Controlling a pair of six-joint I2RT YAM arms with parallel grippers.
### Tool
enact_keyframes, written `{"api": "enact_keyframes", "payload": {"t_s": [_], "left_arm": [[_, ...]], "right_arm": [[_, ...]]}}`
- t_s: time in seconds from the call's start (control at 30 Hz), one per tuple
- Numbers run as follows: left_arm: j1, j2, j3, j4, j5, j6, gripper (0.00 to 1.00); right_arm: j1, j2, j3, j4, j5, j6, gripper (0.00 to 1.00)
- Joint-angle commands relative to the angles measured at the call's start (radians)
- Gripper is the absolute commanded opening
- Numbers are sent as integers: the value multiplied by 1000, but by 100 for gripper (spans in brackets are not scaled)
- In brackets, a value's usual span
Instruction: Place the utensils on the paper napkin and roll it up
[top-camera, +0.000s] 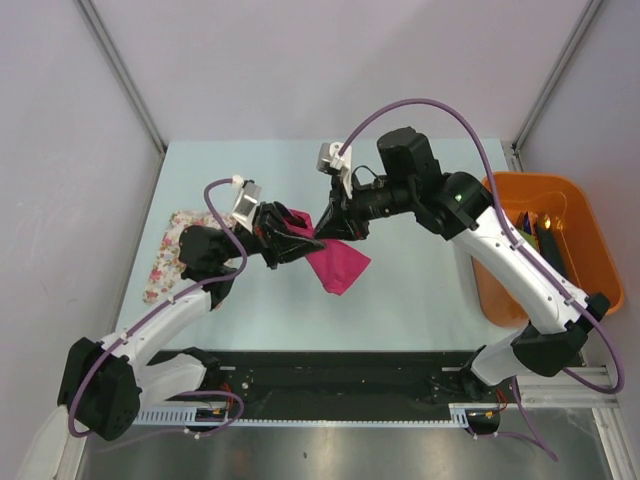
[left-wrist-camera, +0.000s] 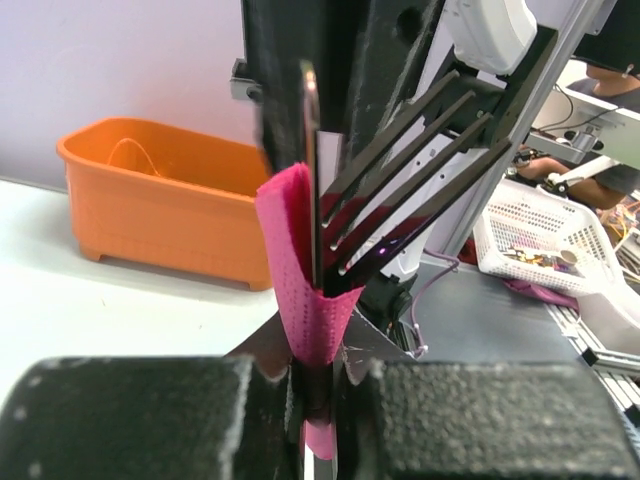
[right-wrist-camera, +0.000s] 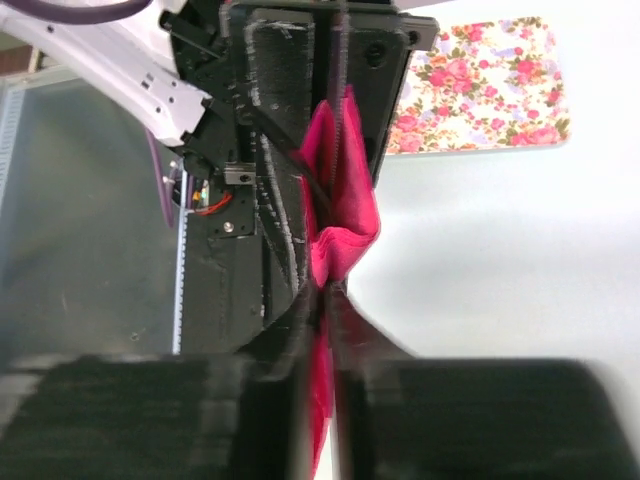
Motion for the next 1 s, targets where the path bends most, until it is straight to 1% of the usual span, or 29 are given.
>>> {"api": "enact_keyframes", "payload": {"t_s": [0.0,0.03,0.13,0.2,0.3,0.4,0.5,0.53,0.6,0.7,0.77,0.8,0.83,0.9,0.93,0.97], "left_arm": [[-3,-1,47,10,-3,-13,0],[-3,2,53,6,-1,-13,0],[5,9,60,-5,-1,-17,0],[11,20,64,-5,-1,-27,0],[29,29,80,3,2,-29,0],[44,43,99,7,10,-38,0],[46,55,113,16,20,-44,0],[46,57,118,20,22,-47,0],[46,61,121,23,30,-55,0],[44,55,130,21,39,-53,0],[46,49,130,10,43,-49,0],[46,43,129,6,42,-47,0],[44,40,127,0,42,-46,0],[44,34,127,-6,36,-43,0],[44,31,126,-11,36,-40,0],[44,29,126,-14,34,-38,0]], "right_arm": [[-40,-47,0,95,14,59,35],[-49,-54,-3,83,17,61,57],[-103,-77,-27,51,11,64,77],[-130,-113,-72,23,2,47,78],[-140,-172,-147,-34,2,-17,76],[-141,-217,-211,-69,16,-48,74],[-146,-229,-248,-100,27,-82,67],[-152,-229,-256,-103,27,-86,62],[-160,-220,-270,-103,30,-97,60],[-189,-203,-276,-98,19,-99,53],[-216,-186,-268,-94,1,-95,45],[-220,-183,-265,-92,-15,-92,40],[-223,-176,-256,-89,-22,-94,31],[-227,-171,-250,-86,-42,-97,21],[-226,-165,-247,-83,-48,-97,5],[-226,-162,-242,-83,-56,-98,0]]}}
